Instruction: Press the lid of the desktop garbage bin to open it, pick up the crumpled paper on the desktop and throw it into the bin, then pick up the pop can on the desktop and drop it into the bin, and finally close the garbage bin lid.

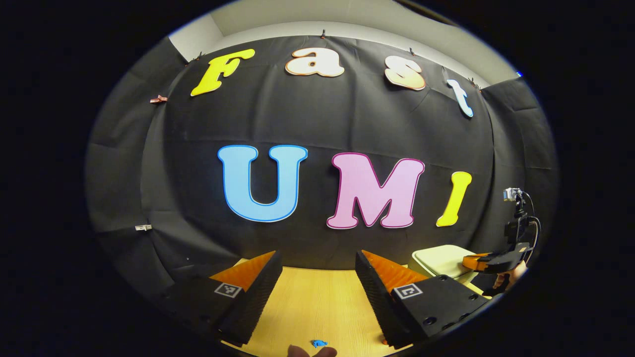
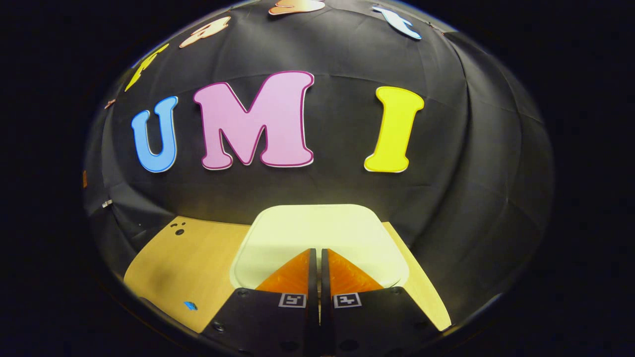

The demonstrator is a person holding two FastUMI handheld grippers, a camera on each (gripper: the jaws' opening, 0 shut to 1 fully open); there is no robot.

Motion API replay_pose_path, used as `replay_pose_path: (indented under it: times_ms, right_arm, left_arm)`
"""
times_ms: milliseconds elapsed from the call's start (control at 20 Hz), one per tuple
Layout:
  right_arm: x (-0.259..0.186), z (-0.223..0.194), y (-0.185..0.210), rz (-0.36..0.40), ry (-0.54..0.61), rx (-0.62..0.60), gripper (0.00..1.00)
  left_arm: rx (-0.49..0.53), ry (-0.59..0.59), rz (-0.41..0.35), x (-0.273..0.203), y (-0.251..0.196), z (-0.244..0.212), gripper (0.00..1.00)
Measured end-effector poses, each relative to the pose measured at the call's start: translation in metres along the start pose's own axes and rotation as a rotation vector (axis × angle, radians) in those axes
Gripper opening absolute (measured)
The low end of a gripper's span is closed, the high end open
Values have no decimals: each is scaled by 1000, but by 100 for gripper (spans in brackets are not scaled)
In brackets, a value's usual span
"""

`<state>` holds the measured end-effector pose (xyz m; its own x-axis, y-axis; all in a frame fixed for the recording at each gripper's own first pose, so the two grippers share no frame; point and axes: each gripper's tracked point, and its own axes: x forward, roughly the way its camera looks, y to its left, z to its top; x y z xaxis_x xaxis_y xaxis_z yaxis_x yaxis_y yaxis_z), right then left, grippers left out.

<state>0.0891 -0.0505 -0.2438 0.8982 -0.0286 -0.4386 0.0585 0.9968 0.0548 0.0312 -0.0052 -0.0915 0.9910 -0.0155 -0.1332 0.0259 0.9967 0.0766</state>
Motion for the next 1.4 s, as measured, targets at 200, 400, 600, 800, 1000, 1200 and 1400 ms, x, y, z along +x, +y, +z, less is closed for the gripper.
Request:
replay_pose_path:
  times_ms: [200, 400, 600, 800, 1000, 1200, 1400]
  right_arm:
    - [-10, 31, -4, -8, -83, 6, 5]
    - [-8, 35, -11, -14, -71, 34, 5]
    - [-23, 70, -6, 2, -168, 56, 5]
    - [-47, 118, 7, 23, -301, 10, 5]
    - [-54, 126, 12, 38, -315, 15, 5]
    - [-62, 129, 18, 50, -333, 28, 5]
    - [-79, 129, 32, 89, -368, 39, 9]
  left_arm:
    - [-7, -1, 1, -1, 1, 0, 95]
    - [-9, -2, -1, 0, 2, 0, 95]
    - [-4, -7, 5, -1, 5, 1, 95]
    - [-10, -7, 13, -1, 8, 1, 95]
    - [-20, -2, 14, -1, 10, -2, 95]
    - [-15, 4, 12, -1, 11, -6, 95]
    - [-8, 7, 12, -3, 12, -10, 95]
